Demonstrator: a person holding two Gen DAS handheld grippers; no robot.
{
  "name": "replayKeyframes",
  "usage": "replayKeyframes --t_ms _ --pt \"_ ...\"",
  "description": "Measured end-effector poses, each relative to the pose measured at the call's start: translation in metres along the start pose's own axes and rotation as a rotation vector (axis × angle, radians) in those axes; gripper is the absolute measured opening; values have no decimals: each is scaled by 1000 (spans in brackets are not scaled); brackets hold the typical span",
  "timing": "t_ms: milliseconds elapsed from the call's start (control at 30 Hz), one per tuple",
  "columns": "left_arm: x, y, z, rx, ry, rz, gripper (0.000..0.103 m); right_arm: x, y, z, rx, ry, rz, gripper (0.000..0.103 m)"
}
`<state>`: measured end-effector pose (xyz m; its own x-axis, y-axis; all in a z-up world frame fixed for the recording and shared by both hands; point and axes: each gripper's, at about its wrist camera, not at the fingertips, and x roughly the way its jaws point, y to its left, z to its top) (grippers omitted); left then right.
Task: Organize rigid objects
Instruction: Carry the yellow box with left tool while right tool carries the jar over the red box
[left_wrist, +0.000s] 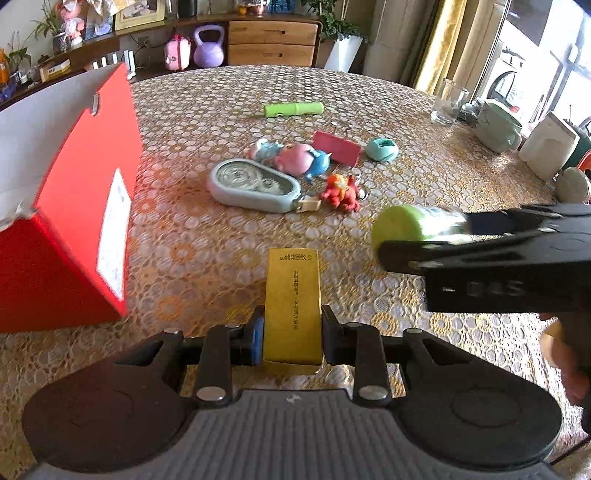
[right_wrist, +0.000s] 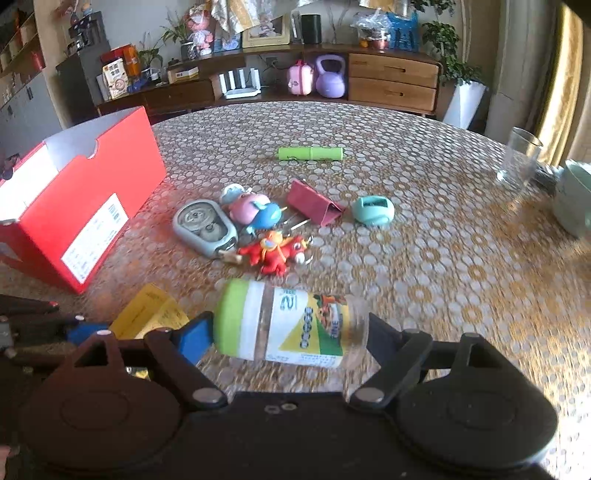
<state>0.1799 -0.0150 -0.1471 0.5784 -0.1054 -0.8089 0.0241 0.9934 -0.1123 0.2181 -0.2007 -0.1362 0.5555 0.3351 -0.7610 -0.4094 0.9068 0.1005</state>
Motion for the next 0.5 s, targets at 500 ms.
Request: replayKeyframes --t_ms 500 --pt "-60 31 -5 -18 -53 -30 29 -69 45 1 -17 -86 0 83"
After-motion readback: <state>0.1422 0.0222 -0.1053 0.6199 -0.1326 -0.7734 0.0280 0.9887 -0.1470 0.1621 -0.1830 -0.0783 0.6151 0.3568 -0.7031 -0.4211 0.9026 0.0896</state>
